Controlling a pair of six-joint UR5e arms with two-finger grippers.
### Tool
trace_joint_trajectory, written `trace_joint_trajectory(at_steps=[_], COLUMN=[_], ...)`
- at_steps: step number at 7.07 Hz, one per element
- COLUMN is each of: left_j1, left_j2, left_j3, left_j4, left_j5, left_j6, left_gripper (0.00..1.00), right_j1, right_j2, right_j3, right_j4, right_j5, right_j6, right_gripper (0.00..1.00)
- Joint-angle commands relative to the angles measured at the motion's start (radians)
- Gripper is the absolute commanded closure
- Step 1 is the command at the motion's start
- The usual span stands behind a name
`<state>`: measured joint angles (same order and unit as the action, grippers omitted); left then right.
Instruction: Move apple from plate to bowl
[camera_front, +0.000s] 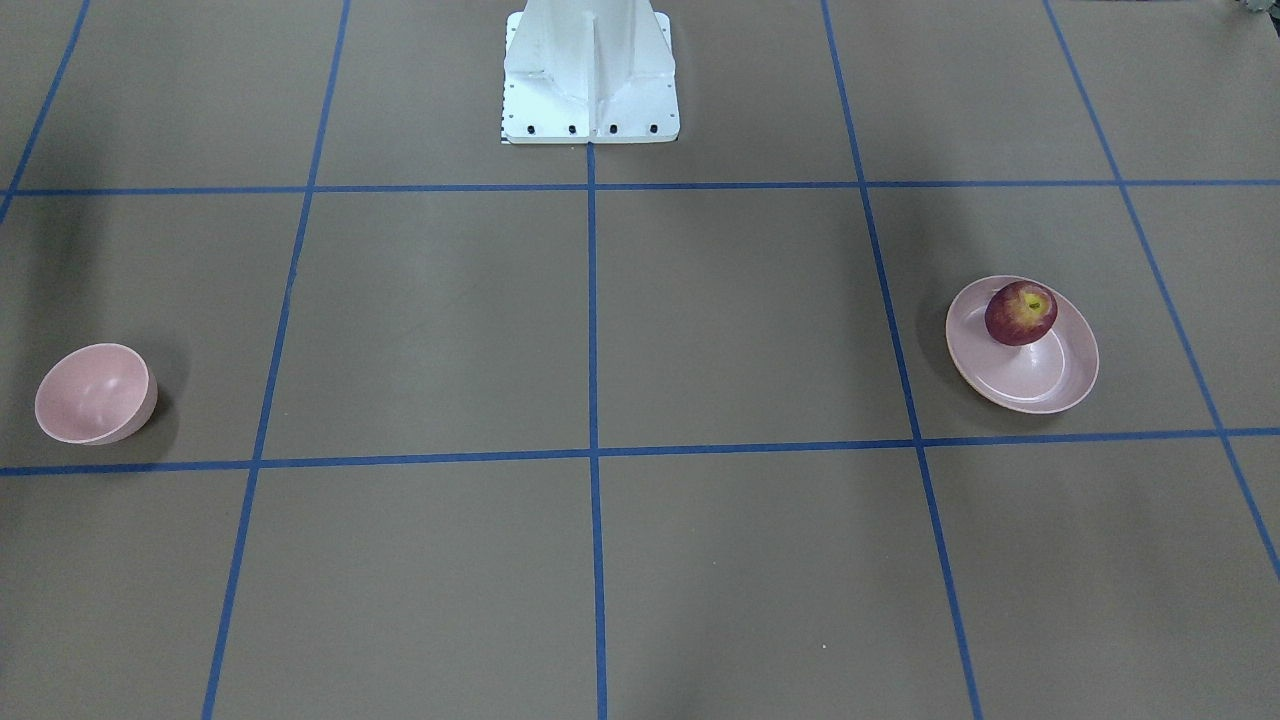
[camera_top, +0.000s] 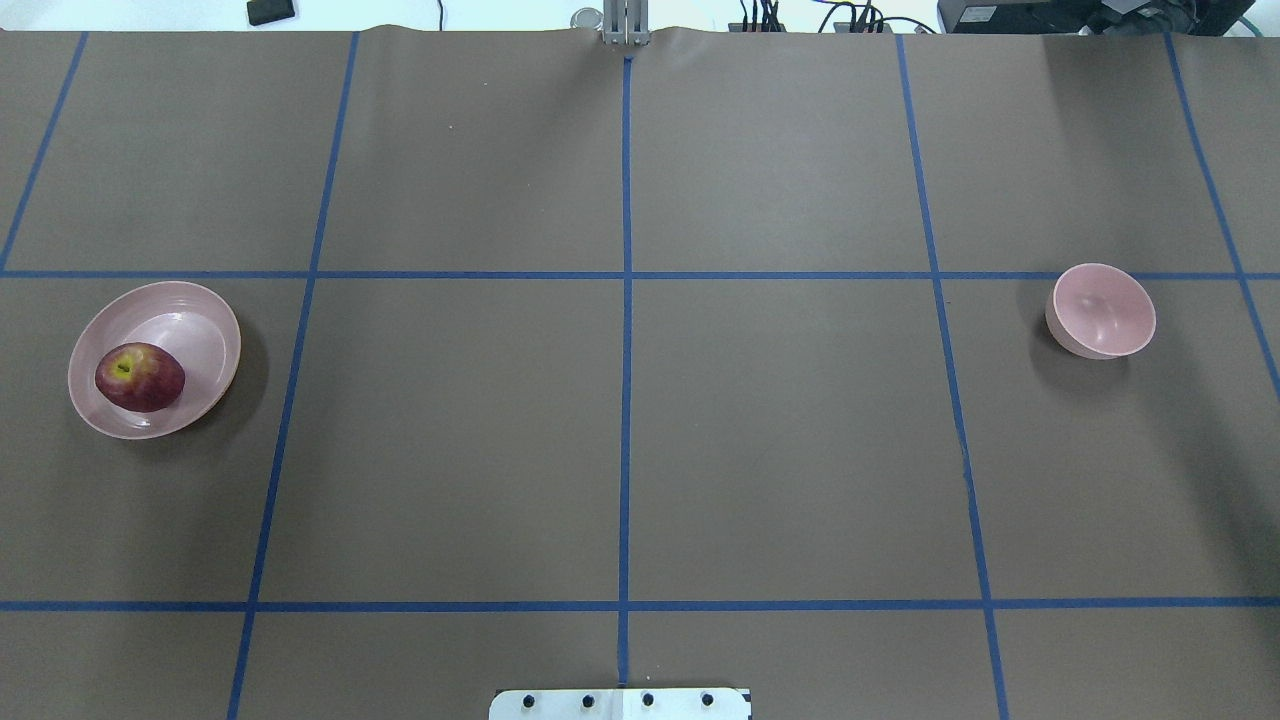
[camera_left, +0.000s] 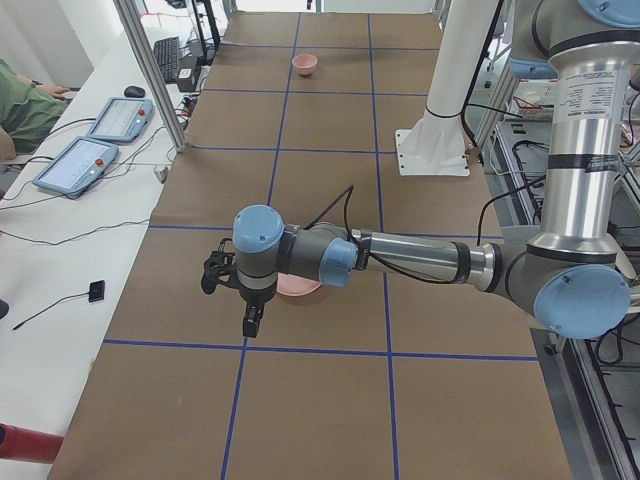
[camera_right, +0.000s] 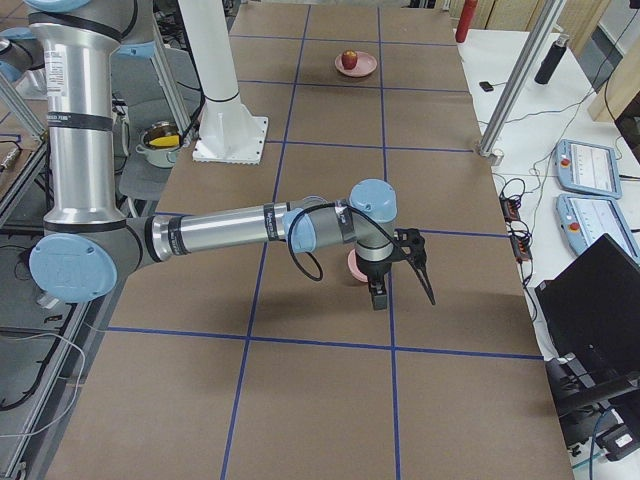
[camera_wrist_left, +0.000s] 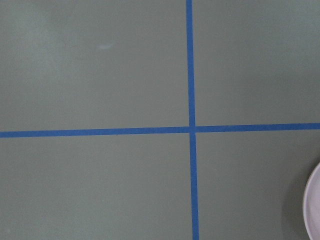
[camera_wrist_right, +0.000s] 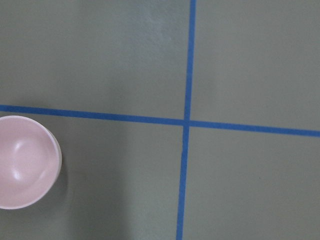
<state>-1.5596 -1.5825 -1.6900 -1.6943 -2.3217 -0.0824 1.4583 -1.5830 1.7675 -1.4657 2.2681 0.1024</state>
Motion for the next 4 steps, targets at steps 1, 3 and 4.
trace_joint_trajectory(at_steps=[1,3,4], left_j1=[0.013,0.038,0.047], left_j2=[-0.028,-0.045,-0.045], left_j3=[-0.007,0.027,0.036], left_j4=[-0.011,-0.014,-0.037], left_j5=[-0.001,0.005,0.007], left_j6=[0.0,-0.002,-0.003], left_gripper=[0.01,0.01,0.01], right_j1=[-0.088,-0.098,-0.122], right_j2=[0.027,0.026,0.047], right_j3=[-0.011,-0.101,-0.173], right_j4=[0.098,0.3,0.35], right_j5=[0.001,0.01,0.051], right_j6=[0.029,0.034,0.054], right_gripper=[0.0,0.0,0.0])
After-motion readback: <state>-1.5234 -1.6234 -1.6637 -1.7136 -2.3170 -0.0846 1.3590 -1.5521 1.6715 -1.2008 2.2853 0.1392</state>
